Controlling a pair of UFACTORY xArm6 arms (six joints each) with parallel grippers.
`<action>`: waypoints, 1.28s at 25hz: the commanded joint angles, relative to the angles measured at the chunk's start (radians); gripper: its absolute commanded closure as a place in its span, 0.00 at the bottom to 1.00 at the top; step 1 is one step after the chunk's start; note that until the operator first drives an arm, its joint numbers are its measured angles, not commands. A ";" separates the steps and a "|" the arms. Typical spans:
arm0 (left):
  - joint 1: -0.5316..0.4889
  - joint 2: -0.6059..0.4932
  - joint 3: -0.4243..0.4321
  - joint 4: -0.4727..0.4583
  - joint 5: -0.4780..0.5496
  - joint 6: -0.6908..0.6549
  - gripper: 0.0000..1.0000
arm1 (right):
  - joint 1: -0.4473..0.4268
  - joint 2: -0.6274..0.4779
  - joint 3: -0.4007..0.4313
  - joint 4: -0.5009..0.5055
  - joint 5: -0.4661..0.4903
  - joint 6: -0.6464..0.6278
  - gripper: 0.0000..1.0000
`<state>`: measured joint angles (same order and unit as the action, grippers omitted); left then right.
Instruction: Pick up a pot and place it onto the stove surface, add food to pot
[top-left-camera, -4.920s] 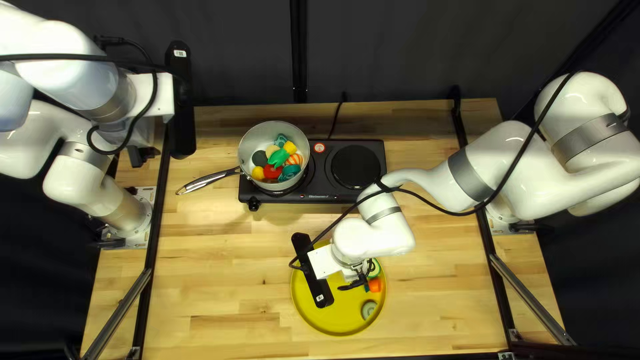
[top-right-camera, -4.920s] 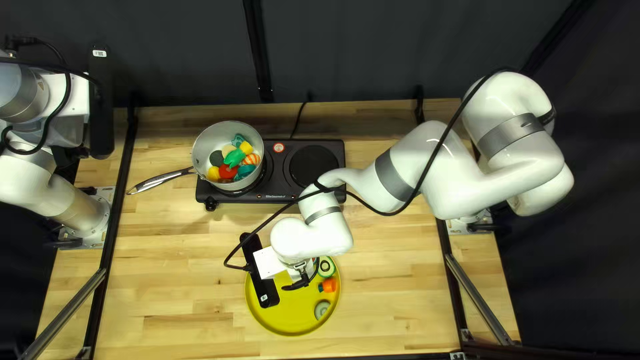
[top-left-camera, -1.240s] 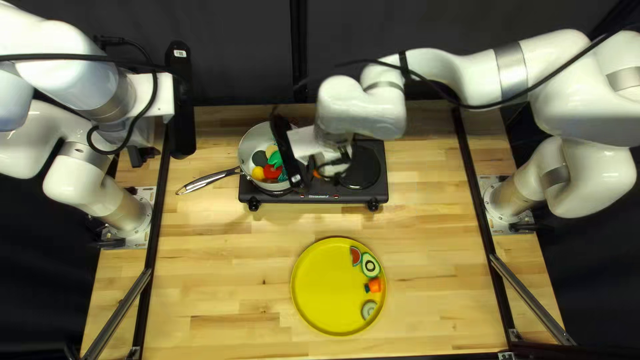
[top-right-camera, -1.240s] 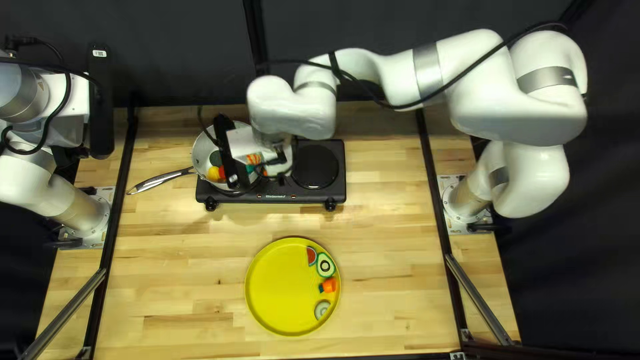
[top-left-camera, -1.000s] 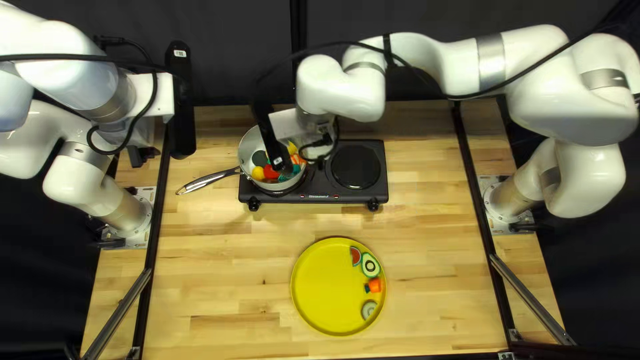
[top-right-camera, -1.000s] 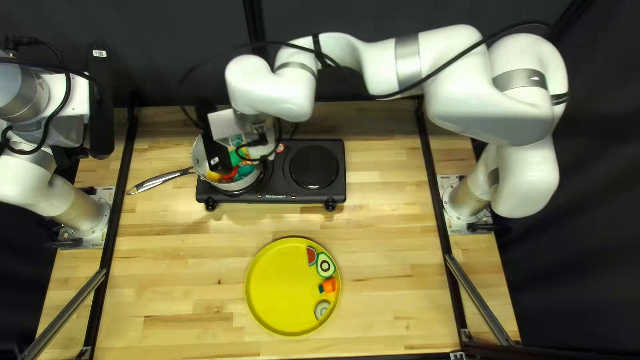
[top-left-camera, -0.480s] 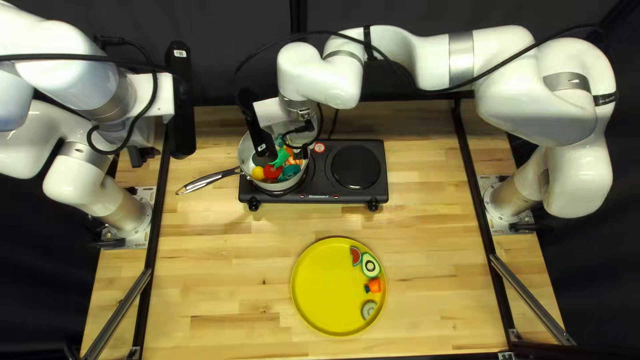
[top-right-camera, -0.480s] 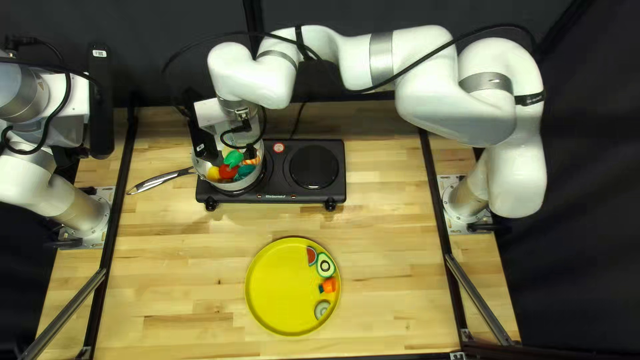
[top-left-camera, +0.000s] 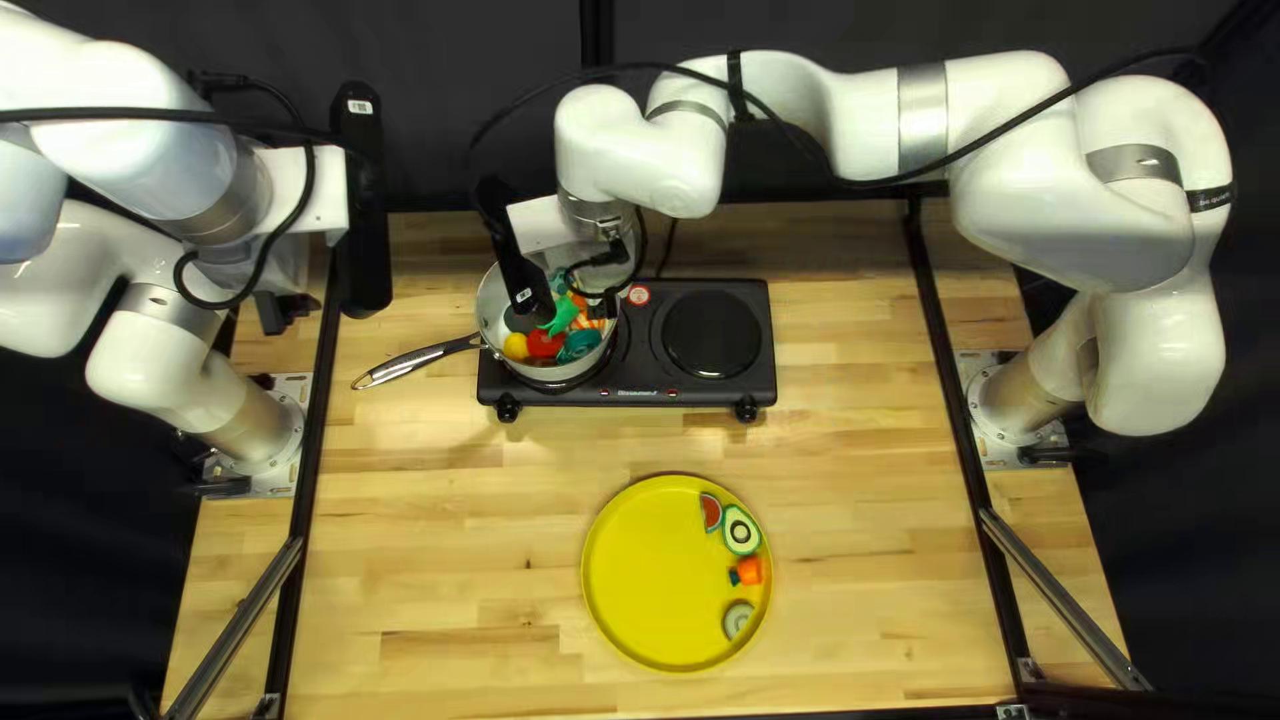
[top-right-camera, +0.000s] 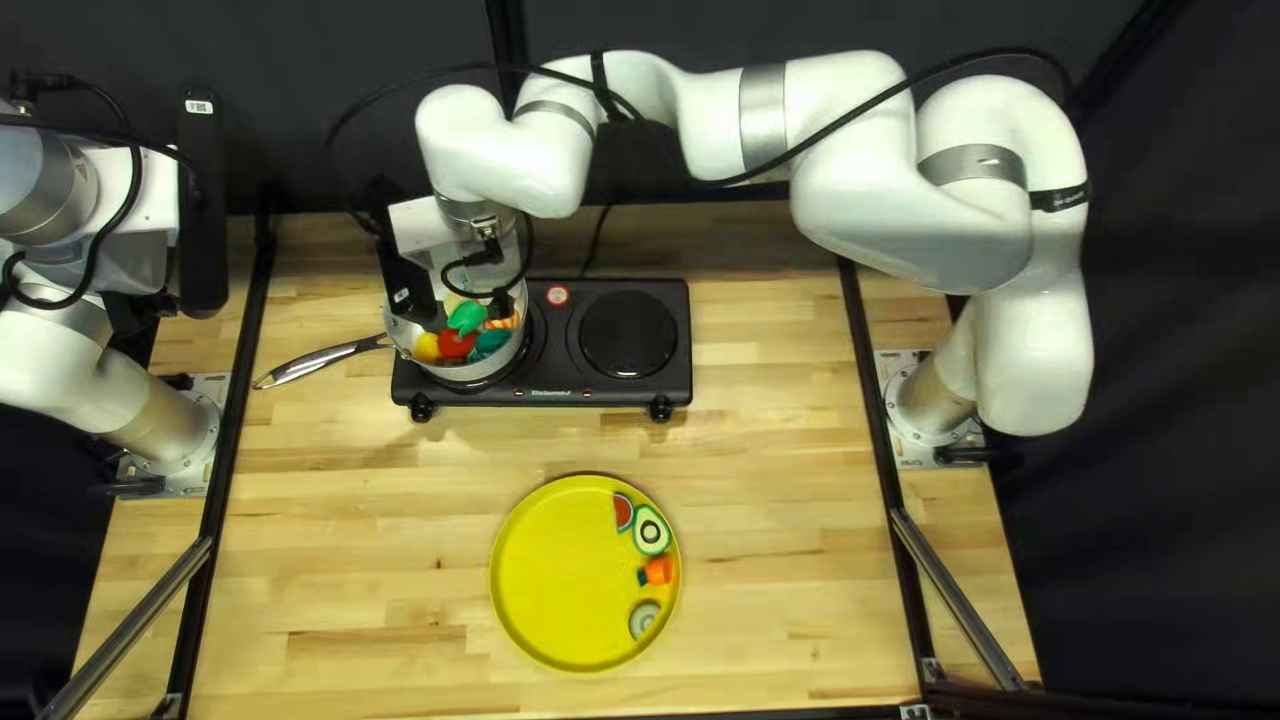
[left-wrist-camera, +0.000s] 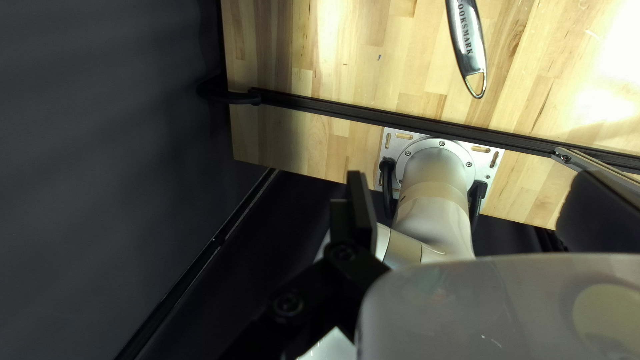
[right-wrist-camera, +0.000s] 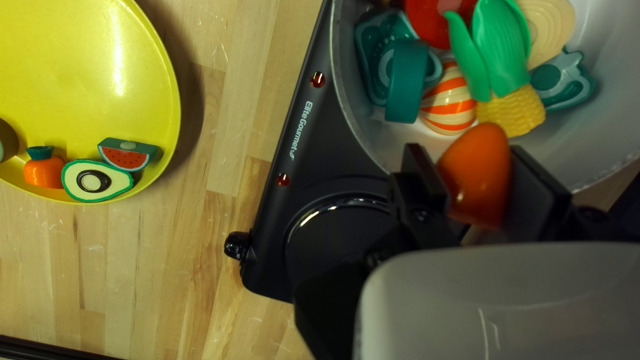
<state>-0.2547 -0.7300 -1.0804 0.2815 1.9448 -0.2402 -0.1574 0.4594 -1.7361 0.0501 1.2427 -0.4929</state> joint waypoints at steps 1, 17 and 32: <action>0.000 0.000 0.000 0.000 0.000 0.000 0.00 | -0.003 0.046 -0.063 0.006 0.038 -0.009 0.14; 0.000 0.000 0.000 0.000 0.000 0.000 0.00 | 0.113 -0.075 0.119 -0.012 0.028 0.108 0.00; 0.000 0.000 0.000 0.000 0.000 0.000 0.00 | 0.523 -0.302 0.511 -0.119 -0.020 0.601 0.00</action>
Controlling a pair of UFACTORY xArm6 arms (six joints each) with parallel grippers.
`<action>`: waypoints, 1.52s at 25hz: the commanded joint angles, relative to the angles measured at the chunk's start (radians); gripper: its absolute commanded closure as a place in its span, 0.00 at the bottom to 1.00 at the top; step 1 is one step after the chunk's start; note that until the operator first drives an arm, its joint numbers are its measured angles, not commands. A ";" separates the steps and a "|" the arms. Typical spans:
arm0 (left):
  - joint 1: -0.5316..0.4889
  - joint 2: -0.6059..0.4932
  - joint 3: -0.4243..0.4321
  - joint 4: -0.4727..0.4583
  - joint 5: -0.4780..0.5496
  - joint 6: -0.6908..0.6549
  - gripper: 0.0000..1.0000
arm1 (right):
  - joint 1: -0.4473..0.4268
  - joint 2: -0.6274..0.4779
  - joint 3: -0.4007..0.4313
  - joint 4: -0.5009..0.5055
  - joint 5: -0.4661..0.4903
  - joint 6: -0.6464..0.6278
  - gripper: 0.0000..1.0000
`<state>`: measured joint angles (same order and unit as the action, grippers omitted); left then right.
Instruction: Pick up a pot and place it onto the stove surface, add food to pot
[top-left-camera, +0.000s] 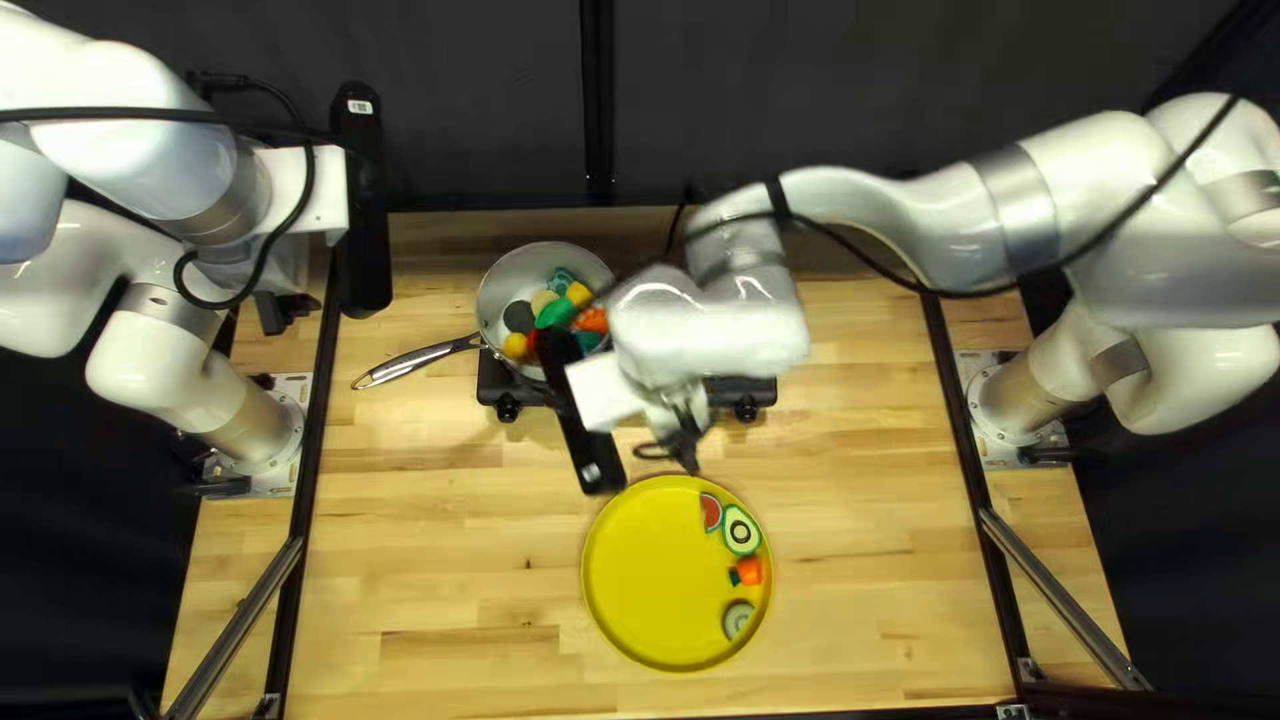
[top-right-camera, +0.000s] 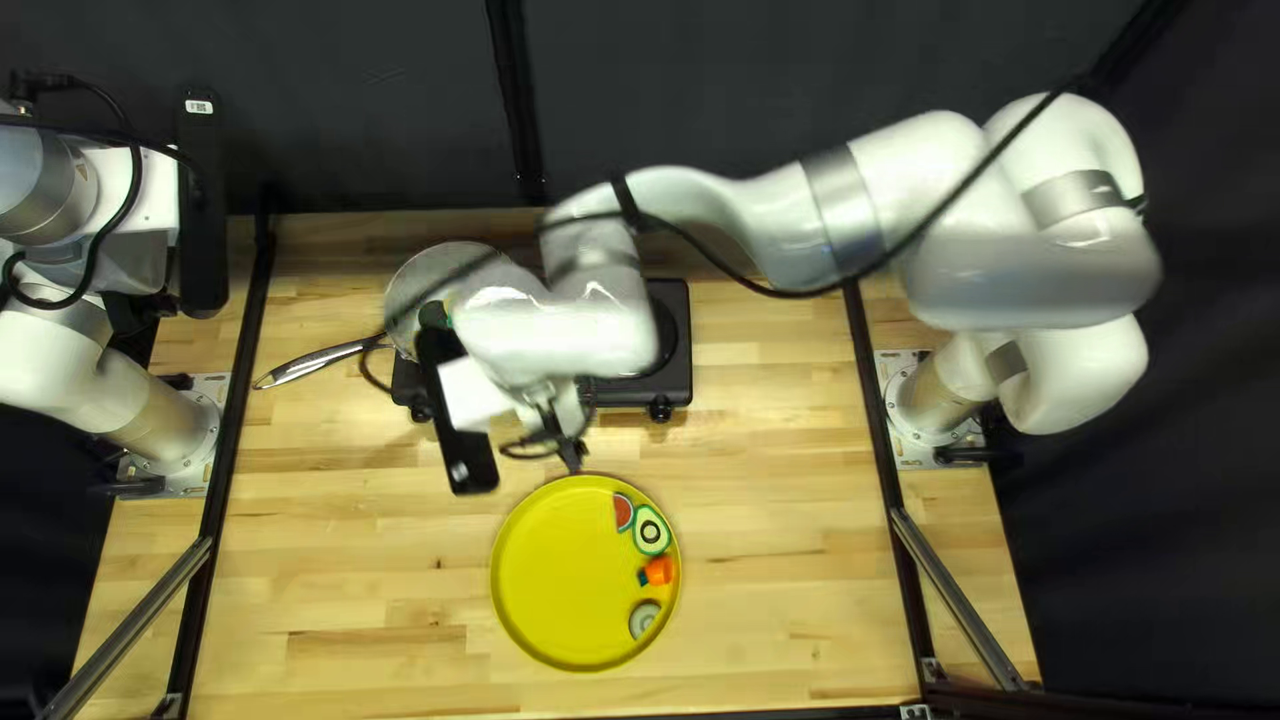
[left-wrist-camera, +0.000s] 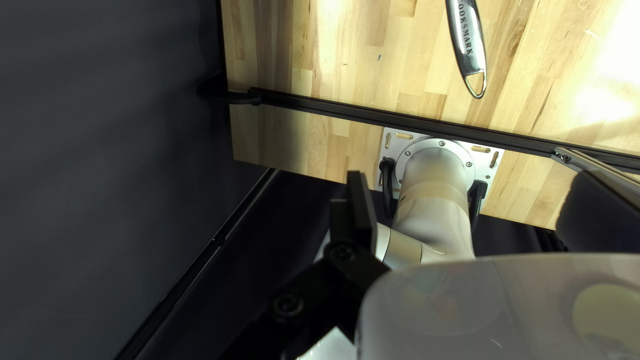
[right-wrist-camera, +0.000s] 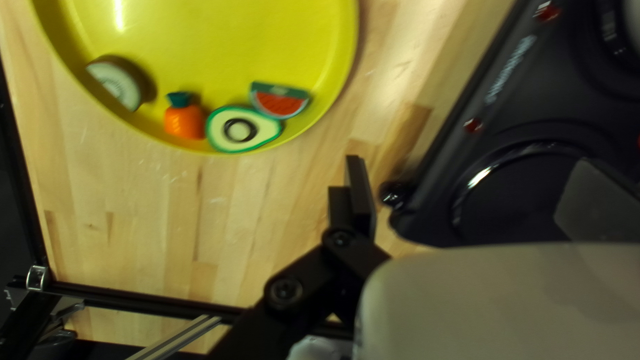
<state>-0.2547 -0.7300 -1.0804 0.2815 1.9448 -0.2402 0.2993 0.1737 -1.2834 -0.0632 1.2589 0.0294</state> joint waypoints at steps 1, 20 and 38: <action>0.000 0.000 0.000 0.000 0.000 0.000 0.00 | 0.084 -0.011 0.069 -0.007 -0.045 0.102 0.00; 0.000 0.000 0.000 0.000 0.000 0.000 0.00 | 0.107 0.086 0.182 -0.082 -0.283 0.381 0.00; 0.000 0.000 0.000 0.000 0.000 0.000 0.00 | 0.076 0.110 0.197 -0.065 -0.301 0.772 0.00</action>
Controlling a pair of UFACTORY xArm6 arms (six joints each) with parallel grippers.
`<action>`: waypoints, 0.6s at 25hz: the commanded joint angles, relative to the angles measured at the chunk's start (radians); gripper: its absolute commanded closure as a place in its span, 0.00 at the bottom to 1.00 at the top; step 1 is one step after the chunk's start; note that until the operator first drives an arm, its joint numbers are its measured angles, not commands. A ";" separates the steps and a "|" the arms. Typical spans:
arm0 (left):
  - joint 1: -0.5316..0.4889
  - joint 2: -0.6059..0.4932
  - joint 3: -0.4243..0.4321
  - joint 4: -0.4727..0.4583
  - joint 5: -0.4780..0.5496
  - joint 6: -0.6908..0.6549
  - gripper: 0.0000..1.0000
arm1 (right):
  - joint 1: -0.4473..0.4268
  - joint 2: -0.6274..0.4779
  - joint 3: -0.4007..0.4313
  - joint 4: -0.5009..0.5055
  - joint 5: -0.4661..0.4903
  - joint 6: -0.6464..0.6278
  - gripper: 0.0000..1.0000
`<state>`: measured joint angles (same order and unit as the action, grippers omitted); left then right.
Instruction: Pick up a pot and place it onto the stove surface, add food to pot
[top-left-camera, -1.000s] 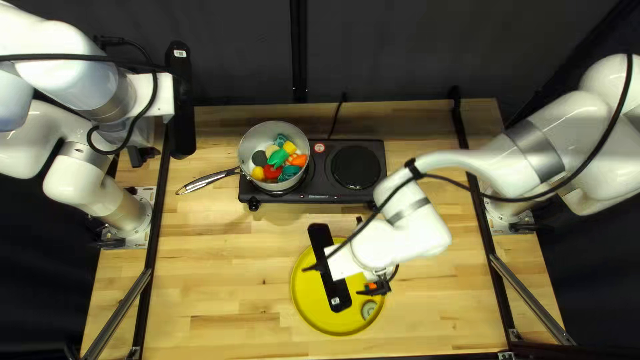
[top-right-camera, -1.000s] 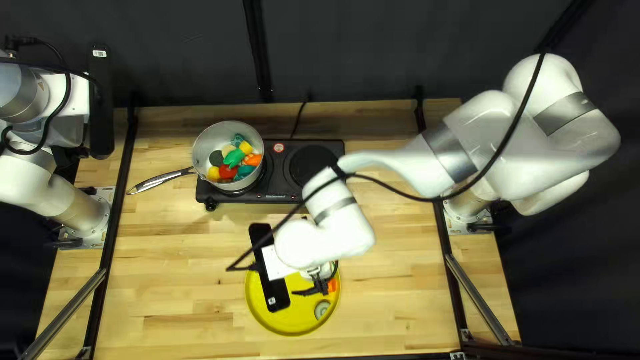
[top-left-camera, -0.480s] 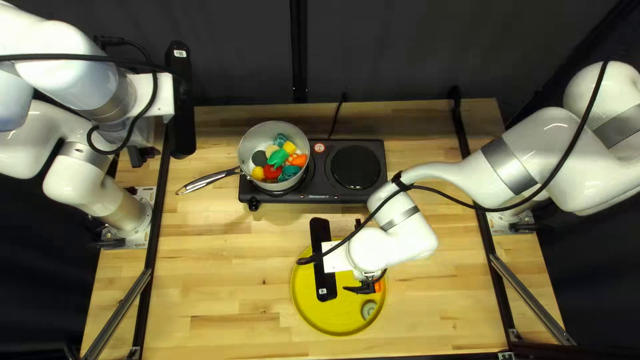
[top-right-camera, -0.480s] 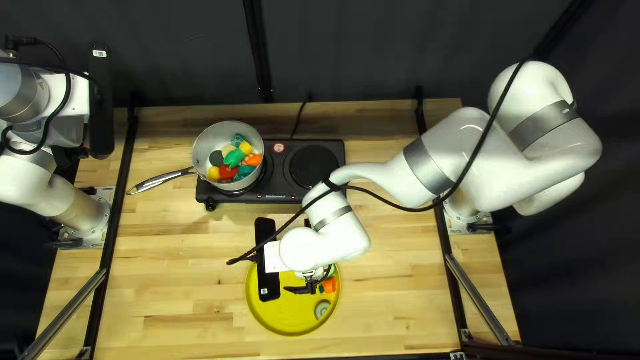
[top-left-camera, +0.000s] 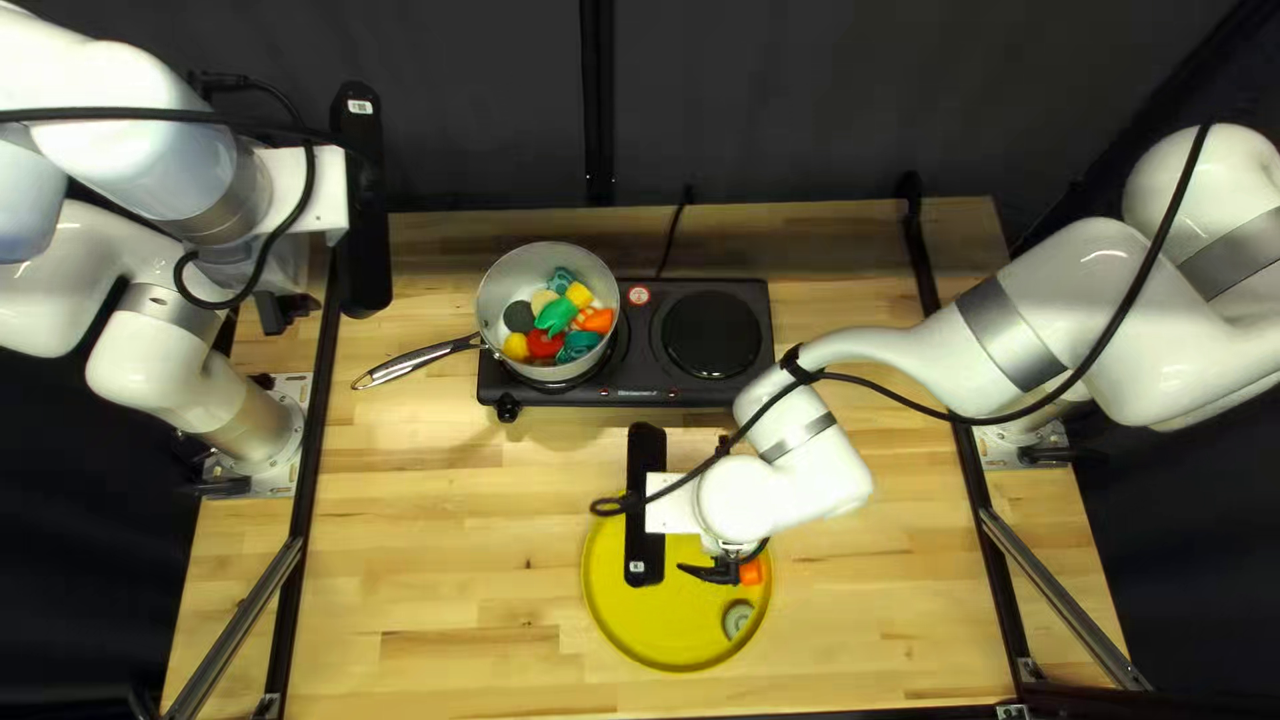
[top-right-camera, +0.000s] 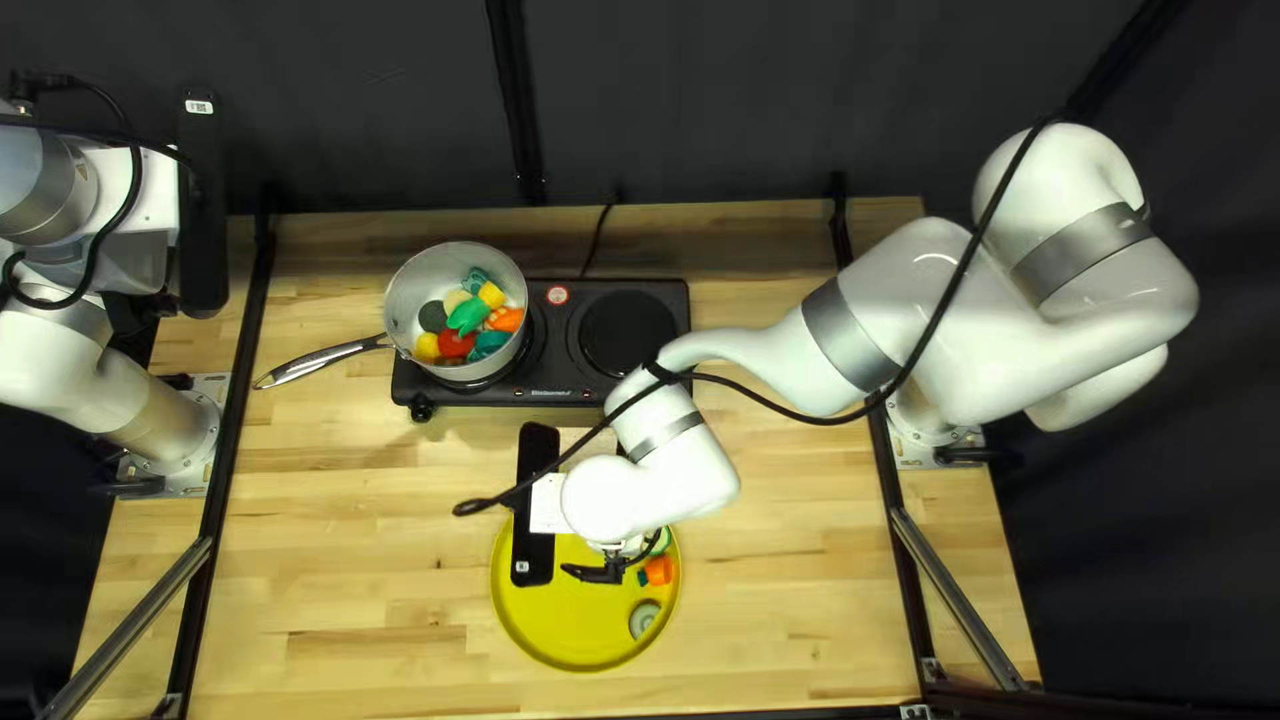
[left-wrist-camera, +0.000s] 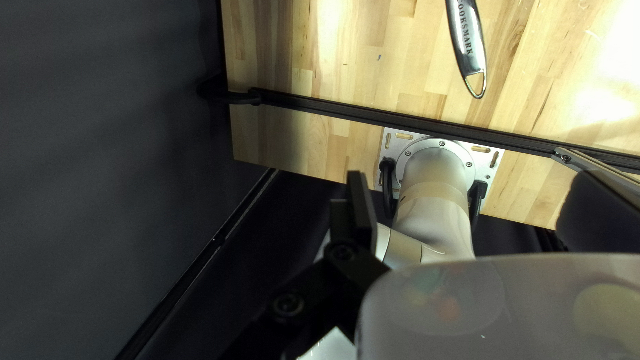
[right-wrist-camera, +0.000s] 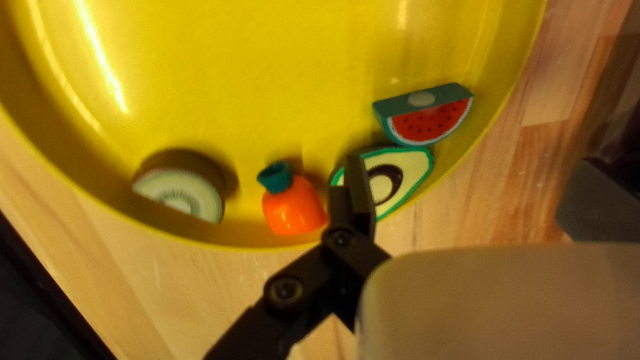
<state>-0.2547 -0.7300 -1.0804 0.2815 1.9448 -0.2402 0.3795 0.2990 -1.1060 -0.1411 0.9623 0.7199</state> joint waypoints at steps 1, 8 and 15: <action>0.000 0.000 0.000 0.000 0.000 0.000 0.00 | -0.001 -0.027 0.036 0.014 -0.016 0.110 0.00; 0.000 0.000 0.000 0.000 0.000 0.000 0.00 | 0.023 -0.116 0.160 0.019 -0.114 0.205 0.00; 0.000 0.000 0.000 0.000 0.000 0.000 0.00 | 0.063 -0.131 0.210 -0.054 -0.141 0.373 0.00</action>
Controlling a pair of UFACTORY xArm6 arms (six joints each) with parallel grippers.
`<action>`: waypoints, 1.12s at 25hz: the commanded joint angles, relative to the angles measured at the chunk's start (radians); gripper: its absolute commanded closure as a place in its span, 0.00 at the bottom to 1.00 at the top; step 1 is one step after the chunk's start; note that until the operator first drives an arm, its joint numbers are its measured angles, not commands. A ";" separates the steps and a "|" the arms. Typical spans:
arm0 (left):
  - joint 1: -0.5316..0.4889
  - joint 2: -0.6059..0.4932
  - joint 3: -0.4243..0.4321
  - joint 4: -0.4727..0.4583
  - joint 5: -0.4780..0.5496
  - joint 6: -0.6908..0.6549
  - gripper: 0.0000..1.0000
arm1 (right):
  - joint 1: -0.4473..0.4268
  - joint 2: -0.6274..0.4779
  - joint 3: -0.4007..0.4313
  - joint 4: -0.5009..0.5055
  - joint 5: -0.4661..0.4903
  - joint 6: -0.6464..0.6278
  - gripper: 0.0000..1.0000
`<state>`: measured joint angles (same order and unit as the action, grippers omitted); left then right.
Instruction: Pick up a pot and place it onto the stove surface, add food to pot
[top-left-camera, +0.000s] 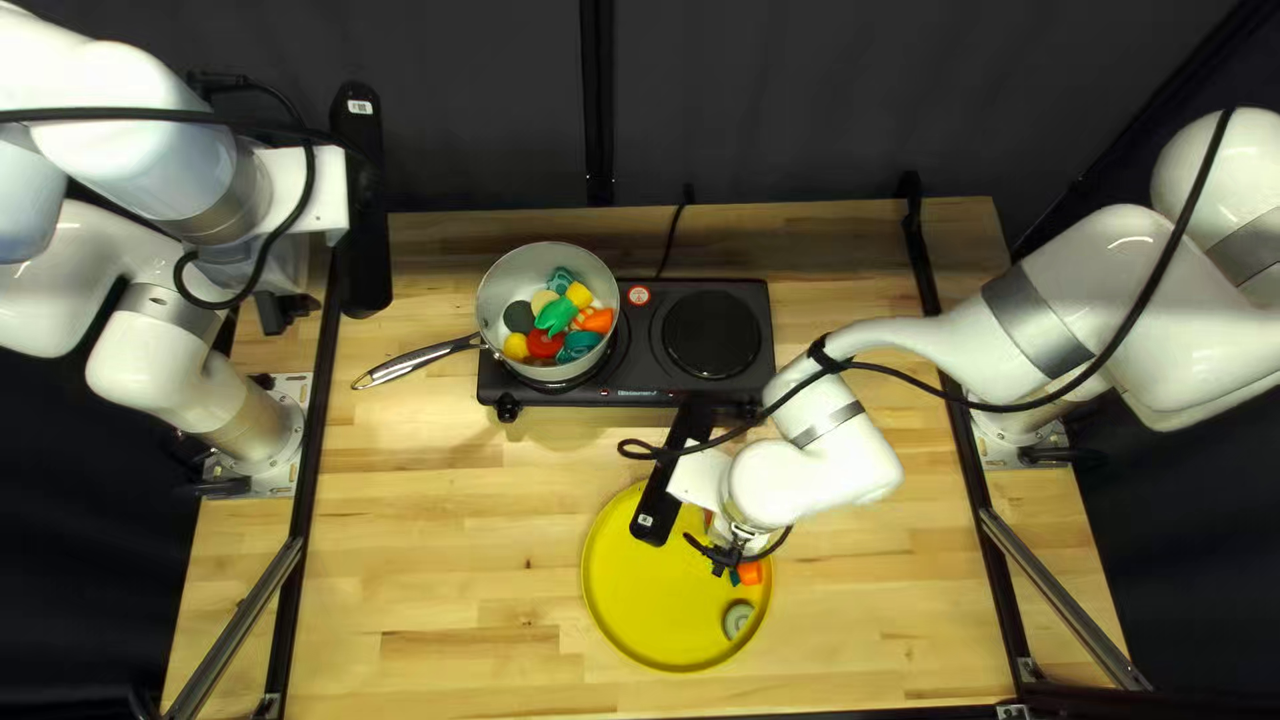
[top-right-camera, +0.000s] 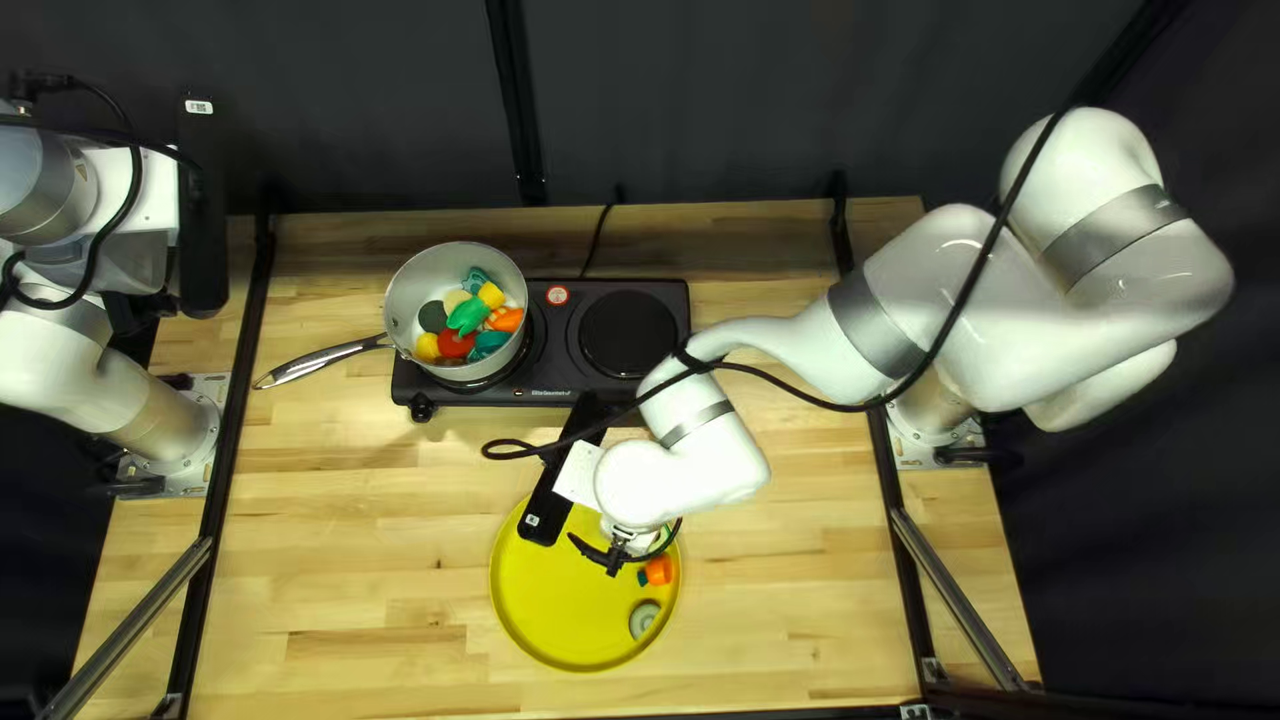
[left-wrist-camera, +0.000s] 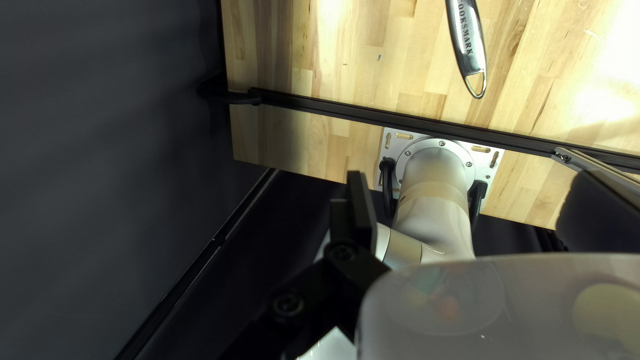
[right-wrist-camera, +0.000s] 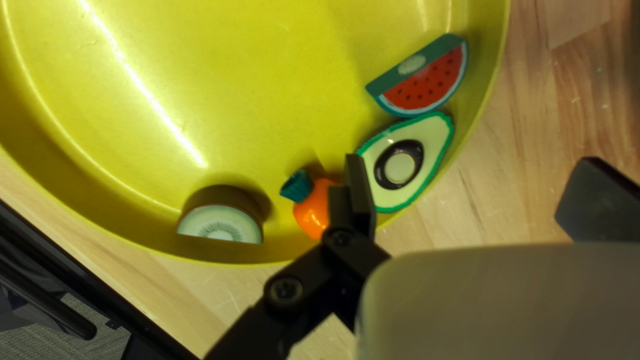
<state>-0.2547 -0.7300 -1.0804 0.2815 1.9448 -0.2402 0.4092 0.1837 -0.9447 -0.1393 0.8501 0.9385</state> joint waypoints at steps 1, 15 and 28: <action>0.000 0.000 0.000 0.000 0.000 0.000 0.00 | 0.036 -0.028 0.082 -0.060 -0.061 0.206 0.00; 0.000 0.000 0.000 0.000 0.000 0.000 0.00 | 0.012 -0.013 0.045 -0.006 -0.106 0.329 0.00; 0.000 0.000 0.000 0.000 0.000 0.000 0.00 | 0.037 0.140 -0.099 0.016 -0.134 0.317 0.00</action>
<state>-0.2547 -0.7300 -1.0804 0.2815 1.9448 -0.2402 0.4442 0.3010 -1.0221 -0.1262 0.7192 1.2616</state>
